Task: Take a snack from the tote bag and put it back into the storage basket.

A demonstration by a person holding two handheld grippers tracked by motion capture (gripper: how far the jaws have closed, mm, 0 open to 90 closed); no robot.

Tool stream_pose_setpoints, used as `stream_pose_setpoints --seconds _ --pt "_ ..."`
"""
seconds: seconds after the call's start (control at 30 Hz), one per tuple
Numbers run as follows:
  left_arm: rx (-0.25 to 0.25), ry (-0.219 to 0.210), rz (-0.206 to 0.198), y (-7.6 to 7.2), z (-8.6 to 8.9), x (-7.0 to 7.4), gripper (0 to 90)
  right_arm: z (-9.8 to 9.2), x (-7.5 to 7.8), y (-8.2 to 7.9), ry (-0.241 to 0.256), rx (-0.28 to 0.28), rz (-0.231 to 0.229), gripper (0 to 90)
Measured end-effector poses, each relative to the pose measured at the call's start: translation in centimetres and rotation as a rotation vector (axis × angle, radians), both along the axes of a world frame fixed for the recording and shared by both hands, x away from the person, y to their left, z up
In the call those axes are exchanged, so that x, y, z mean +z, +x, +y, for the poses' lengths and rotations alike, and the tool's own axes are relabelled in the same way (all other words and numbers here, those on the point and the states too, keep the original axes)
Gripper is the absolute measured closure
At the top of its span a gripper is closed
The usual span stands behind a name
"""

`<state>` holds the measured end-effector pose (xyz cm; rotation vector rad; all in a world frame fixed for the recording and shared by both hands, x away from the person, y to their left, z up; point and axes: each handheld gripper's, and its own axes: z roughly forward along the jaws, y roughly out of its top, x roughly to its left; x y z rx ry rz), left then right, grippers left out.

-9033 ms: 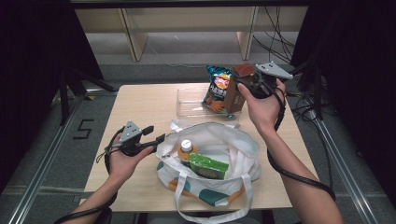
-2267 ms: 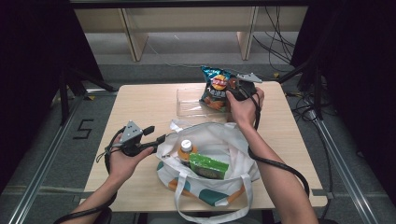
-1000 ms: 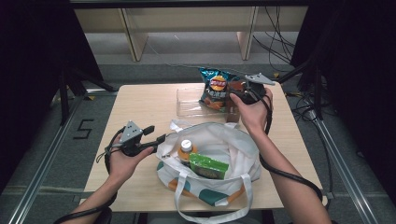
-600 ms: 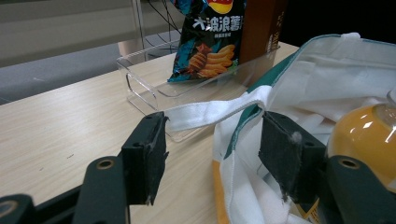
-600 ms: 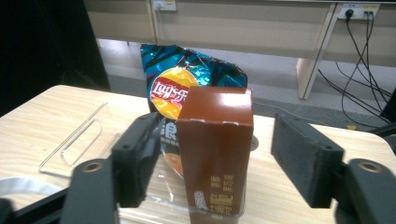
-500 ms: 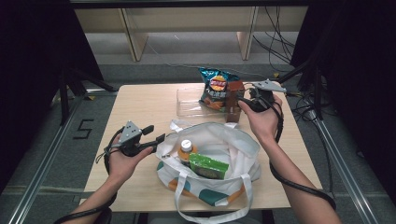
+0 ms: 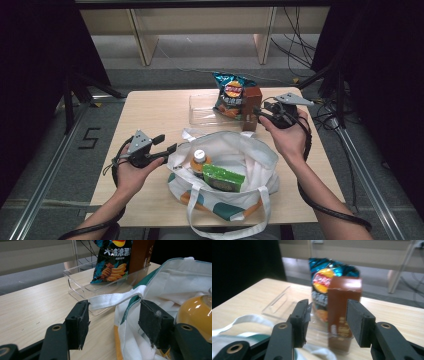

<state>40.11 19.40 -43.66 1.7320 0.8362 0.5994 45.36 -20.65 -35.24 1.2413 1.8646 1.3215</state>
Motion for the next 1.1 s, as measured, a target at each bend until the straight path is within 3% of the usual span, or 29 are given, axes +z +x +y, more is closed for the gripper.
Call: stream_pose_setpoints --seconds 0.1,0.13,0.33,0.37,0.47,0.53,0.57,0.6,0.63,0.67,0.7,0.77,1.07,1.1 --pt "0.002 -0.002 -0.002 0.0 0.0 0.1 40.4 0.0 -0.1 -0.3 0.010 0.048 0.006 53.6" --pt "0.002 -0.002 -0.002 0.1 0.0 0.0 40.4 0.1 -0.1 -0.6 0.028 0.050 0.028 53.9" --pt "0.004 0.004 0.002 0.1 0.0 0.0 40.5 -0.2 -0.3 -1.3 0.016 0.131 0.014 59.3" --pt "0.004 0.003 0.001 0.1 0.0 0.0 40.5 0.0 -0.4 -1.6 0.039 0.136 0.029 60.1" --pt "0.002 0.003 -0.005 0.1 0.1 0.0 40.5 -0.1 -0.4 -2.1 0.035 0.174 0.029 62.6" --pt "0.002 0.002 -0.003 0.1 0.1 0.0 40.5 -0.2 -0.4 -2.2 0.009 0.229 0.001 63.6" --pt "0.002 0.002 -0.003 0.1 0.1 0.0 40.5 -0.2 -0.4 -2.5 0.018 0.217 0.013 63.9" --pt "0.002 0.002 -0.002 0.1 0.1 0.0 40.5 -0.2 -0.4 -2.6 0.014 0.245 0.004 64.6" --pt "0.002 0.002 -0.003 0.1 0.1 0.0 40.5 -0.2 -0.3 -2.9 0.021 0.238 0.031 65.0" --pt "0.002 0.003 -0.004 0.1 0.1 0.0 40.5 -0.3 -0.3 -3.0 0.007 0.250 0.004 65.5" --pt "0.001 0.004 -0.004 0.1 0.1 0.1 40.5 -0.1 -0.3 -3.3 0.016 0.250 0.023 65.6" --pt "0.001 0.006 -0.007 0.1 0.1 0.1 40.5 -0.1 -0.4 -3.5 0.005 0.279 0.011 65.9" --pt "0.002 0.001 -0.002 0.0 0.0 0.0 40.5 0.6 -0.7 -5.0 -0.011 0.373 0.035 66.3" --pt "0.001 0.002 -0.004 0.1 0.0 0.0 40.5 0.8 -0.8 -5.3 0.001 0.360 0.042 66.3"
